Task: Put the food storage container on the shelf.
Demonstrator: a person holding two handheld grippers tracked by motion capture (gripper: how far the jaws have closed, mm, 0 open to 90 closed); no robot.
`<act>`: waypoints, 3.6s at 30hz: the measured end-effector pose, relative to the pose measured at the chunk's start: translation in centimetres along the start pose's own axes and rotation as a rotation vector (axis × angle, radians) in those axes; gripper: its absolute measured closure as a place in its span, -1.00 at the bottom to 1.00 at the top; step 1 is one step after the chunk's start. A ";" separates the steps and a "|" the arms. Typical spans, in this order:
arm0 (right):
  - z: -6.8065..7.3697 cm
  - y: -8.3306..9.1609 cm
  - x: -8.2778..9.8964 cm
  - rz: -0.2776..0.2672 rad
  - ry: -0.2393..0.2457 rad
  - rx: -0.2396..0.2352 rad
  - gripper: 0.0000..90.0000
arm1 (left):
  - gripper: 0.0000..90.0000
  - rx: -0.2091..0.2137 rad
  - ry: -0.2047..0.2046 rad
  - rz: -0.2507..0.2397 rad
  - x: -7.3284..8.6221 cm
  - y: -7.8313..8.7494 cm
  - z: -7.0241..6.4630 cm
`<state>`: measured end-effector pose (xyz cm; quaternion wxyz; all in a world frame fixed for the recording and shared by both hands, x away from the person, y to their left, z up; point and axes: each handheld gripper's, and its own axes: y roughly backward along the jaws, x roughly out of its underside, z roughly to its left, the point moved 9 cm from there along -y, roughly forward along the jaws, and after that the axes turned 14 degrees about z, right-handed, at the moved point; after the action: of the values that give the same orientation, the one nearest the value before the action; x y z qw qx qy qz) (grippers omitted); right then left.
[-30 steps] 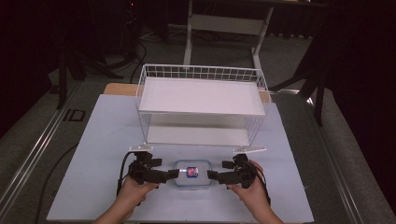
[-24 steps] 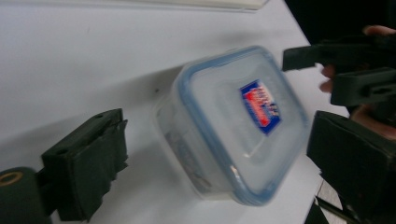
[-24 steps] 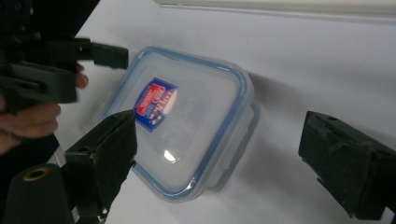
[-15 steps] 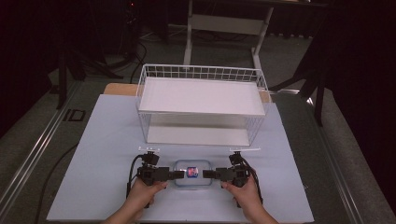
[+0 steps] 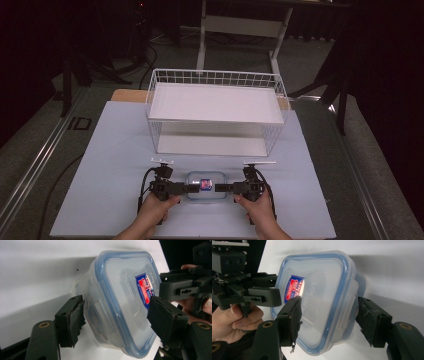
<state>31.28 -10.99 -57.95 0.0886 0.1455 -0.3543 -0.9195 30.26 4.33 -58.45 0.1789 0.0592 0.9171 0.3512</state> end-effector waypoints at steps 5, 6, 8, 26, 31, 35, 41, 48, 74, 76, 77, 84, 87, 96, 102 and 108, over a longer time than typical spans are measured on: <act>0.2 0.1 0.3 0.003 -0.016 0.024 -0.13 | -0.15 -0.024 -0.010 0.010 0.4 0.4 -0.4; 0.3 0.1 0.4 0.000 -0.009 0.036 -0.13 | -0.13 -0.028 -0.013 0.011 0.4 0.5 -0.4; 0.5 0.2 0.5 -0.008 -0.010 0.049 -0.12 | -0.09 -0.033 -0.005 0.000 0.4 0.6 -0.6; 1.6 1.1 0.0 -0.102 0.039 0.147 -0.13 | 0.02 -0.139 -0.048 -0.084 -0.3 1.4 -2.2; 2.2 2.5 -1.8 -0.158 0.081 0.185 -0.13 | 0.02 -0.148 -0.079 -0.114 -2.4 2.2 -2.7; 2.5 3.7 -3.5 -0.202 0.090 0.193 -0.14 | 0.02 -0.160 -0.093 -0.134 -4.0 2.7 -3.1; 2.3 4.8 -5.6 -0.245 0.093 0.215 -0.15 | 0.01 -0.179 -0.114 -0.153 -6.1 2.7 -3.2; 1.9 5.7 -7.4 -0.295 0.090 0.229 -0.15 | 0.01 -0.181 -0.161 -0.182 -8.4 2.6 -2.9; -2.2 2.8 -11.1 -0.346 0.029 0.197 -0.15 | 0.00 -0.187 -0.196 -0.265 -12.2 0.8 1.9; -2.2 2.7 -11.4 -0.350 0.026 0.196 -0.16 | 0.00 -0.196 -0.205 -0.286 -12.3 0.9 1.9; -2.2 2.7 -11.5 -0.351 0.027 0.194 -0.17 | 0.00 -0.193 -0.203 -0.290 -12.4 0.9 2.0; -2.5 2.6 -12.2 -0.354 0.030 0.193 -0.18 | -0.01 -0.169 -0.208 -0.307 -12.7 0.9 2.3; -2.5 2.5 -12.4 -0.364 0.045 0.204 -0.20 | -0.06 -0.166 -0.220 -0.311 -12.8 0.7 2.5; -3.0 2.2 -13.0 -0.399 0.077 0.226 -0.29 | -0.19 -0.120 -0.182 -0.317 -13.3 0.2 3.1; -2.9 2.1 -13.3 -0.420 0.140 0.322 -0.33 | -0.30 -0.172 -0.202 -0.301 -13.7 0.2 3.4; -2.9 2.3 -13.4 -0.432 0.169 0.349 -0.28 | -0.30 -0.209 -0.217 -0.289 -13.5 0.4 3.0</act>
<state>44.99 -10.92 -55.67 -0.1065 0.3068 -0.4593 -0.8268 43.92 3.35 -56.36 0.3306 -0.0544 0.8499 0.4068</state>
